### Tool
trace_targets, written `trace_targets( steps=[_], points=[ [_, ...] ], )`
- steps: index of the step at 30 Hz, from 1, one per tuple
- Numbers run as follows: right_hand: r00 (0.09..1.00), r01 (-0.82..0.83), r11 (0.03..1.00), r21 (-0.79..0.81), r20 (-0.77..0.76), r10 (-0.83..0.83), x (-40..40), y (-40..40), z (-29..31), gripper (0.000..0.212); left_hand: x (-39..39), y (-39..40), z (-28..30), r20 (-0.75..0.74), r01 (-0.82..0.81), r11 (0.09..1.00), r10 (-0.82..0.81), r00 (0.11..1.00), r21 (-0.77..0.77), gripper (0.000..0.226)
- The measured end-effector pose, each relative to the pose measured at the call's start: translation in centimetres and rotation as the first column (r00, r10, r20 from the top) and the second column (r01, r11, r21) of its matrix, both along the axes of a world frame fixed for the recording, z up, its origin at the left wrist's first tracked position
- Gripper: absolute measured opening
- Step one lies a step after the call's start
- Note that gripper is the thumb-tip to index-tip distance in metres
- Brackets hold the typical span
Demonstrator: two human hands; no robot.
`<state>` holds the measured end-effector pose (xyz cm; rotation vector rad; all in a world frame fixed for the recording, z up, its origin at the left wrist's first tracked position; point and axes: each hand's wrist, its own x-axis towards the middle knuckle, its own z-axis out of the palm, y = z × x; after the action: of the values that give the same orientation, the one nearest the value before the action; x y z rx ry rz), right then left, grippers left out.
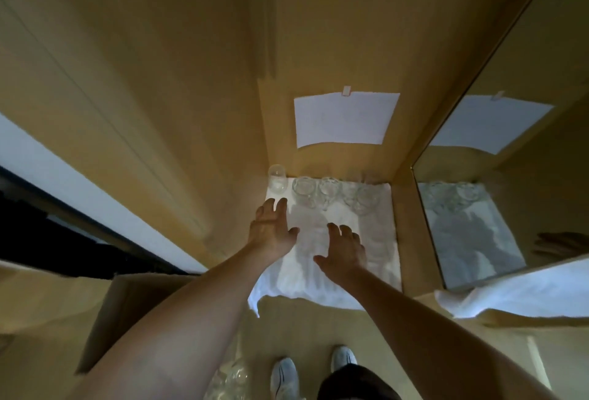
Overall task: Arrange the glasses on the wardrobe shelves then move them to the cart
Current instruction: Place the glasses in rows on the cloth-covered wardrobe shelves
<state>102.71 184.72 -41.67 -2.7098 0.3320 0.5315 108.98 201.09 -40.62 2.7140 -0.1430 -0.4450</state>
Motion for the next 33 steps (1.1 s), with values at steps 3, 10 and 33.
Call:
trace_targets(
  steps=[3, 10, 33],
  points=[
    [0.999, 0.027, 1.0, 0.014, -0.022, -0.027, 0.5, -0.2, -1.0, 0.08, 1.0, -0.6, -1.1, -0.046, -0.057, 0.997, 0.054, 0.997, -0.051, 0.078],
    [0.998, 0.046, 0.998, 0.048, -0.048, -0.044, 4.1, -1.4, -3.9, 0.081, 3.9, -2.0, -4.0, -0.132, -0.212, 0.962, 0.191, 0.973, -0.169, 0.083],
    [0.97, 0.243, 0.902, 0.356, -0.083, -0.228, 22.6, -1.8, -24.9, 0.089, 21.3, -3.4, -21.5, -0.08, -0.572, 0.751, 0.581, 0.81, -0.329, 0.082]
  ],
)
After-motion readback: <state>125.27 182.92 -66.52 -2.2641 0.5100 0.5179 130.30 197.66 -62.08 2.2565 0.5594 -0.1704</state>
